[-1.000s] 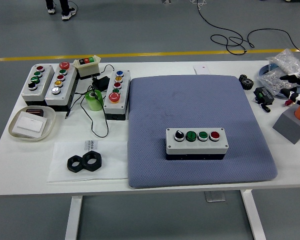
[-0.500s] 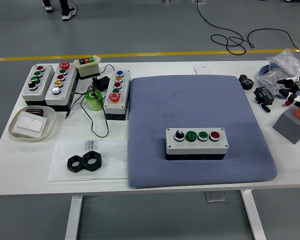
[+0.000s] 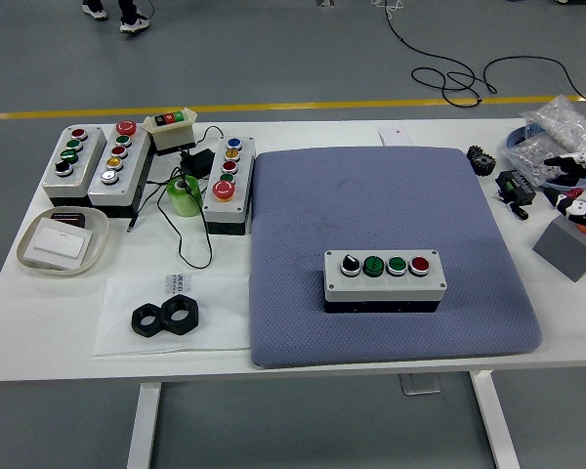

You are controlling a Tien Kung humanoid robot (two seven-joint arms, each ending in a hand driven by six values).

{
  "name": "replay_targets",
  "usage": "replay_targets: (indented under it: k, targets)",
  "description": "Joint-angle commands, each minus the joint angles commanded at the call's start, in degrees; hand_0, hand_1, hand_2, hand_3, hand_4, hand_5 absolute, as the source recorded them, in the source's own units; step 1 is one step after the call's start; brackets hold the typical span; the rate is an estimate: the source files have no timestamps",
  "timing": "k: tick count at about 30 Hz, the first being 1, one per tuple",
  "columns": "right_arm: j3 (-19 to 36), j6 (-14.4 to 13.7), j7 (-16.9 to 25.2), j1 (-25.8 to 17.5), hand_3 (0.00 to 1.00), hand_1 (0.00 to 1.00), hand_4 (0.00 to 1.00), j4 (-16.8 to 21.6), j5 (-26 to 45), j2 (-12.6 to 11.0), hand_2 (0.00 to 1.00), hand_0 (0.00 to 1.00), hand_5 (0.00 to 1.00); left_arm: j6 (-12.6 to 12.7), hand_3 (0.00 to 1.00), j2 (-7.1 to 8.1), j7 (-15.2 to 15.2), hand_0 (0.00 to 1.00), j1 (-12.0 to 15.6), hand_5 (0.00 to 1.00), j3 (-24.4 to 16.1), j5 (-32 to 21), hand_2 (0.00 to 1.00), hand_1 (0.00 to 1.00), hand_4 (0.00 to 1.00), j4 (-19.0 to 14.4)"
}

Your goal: Pick up the button,place it on the desk,press the button,press the button

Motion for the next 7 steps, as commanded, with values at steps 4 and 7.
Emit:
replay_targets:
  k: [4,7]
  targets:
    - [0.36,-0.23,-0.06,-0.03,0.793,0.877,0.648,-0.18,-0.2,-0.33,0.857,0.927,0.362,-0.05,0.741,0.04,0.02,0.747,0.08,0.998,-0.22,0.31,0.956,0.89,0.544,0.0]
    - [0.54,-0.23,0.05,-0.06,0.793,0.877,0.648,-0.08,-0.11,-0.45,0.857,0.927,0.362,-0.1,0.741,-0.02,0.13,0.747,0.16,0.998,-1.06,1.19,0.956,0.89,0.544,0.0]
